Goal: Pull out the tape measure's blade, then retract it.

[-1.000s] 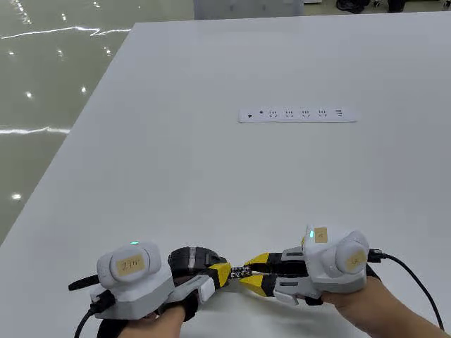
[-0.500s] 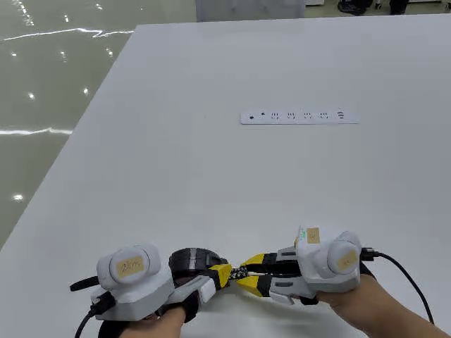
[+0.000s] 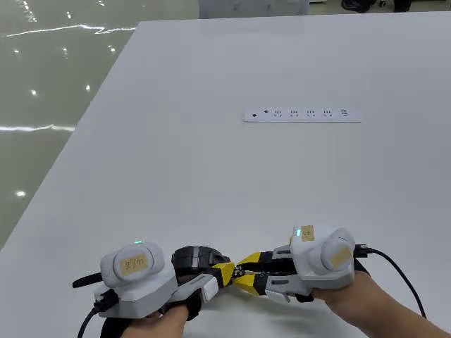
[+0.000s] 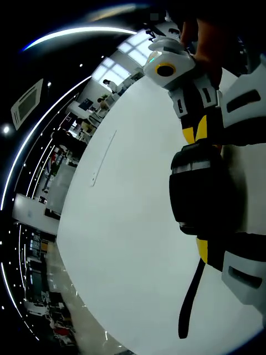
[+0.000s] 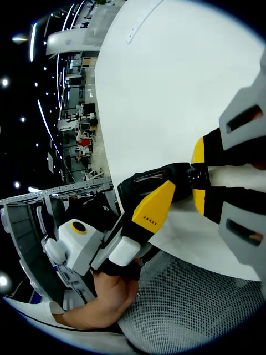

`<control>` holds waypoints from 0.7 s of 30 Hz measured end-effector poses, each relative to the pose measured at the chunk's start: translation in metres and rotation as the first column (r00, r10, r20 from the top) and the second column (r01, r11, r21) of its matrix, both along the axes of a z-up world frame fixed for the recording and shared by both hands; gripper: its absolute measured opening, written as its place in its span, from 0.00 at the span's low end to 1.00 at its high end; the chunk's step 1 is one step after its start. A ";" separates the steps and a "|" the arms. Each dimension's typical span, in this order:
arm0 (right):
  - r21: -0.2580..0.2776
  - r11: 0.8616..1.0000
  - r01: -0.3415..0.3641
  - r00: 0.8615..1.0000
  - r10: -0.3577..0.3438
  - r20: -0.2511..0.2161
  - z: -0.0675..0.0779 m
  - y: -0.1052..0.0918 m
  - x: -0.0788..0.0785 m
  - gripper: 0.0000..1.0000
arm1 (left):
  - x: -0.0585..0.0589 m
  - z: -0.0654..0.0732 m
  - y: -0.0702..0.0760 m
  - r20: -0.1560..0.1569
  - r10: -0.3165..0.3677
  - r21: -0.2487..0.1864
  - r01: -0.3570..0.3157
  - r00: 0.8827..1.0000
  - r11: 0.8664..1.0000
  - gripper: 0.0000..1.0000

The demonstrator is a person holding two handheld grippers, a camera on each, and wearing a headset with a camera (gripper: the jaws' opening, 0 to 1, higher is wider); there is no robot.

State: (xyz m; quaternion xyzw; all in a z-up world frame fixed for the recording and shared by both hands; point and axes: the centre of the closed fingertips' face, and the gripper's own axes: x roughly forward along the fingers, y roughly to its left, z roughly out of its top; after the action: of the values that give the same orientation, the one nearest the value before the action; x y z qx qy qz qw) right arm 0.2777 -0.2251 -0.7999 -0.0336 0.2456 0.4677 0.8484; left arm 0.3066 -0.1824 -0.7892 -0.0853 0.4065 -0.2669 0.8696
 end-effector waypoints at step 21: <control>-0.045 0.999 -0.020 1.000 0.020 0.002 -0.008 -0.002 -0.006 0.13 | -0.003 0.000 -0.004 0.030 -0.050 0.045 0.049 0.998 0.998 0.61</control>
State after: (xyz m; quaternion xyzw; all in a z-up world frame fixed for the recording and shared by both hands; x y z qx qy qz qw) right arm 0.2720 -0.2271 -0.8081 -0.0556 0.2546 0.4704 0.8431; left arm 0.3033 -0.1865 -0.7897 -0.0519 0.4008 -0.2805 0.8706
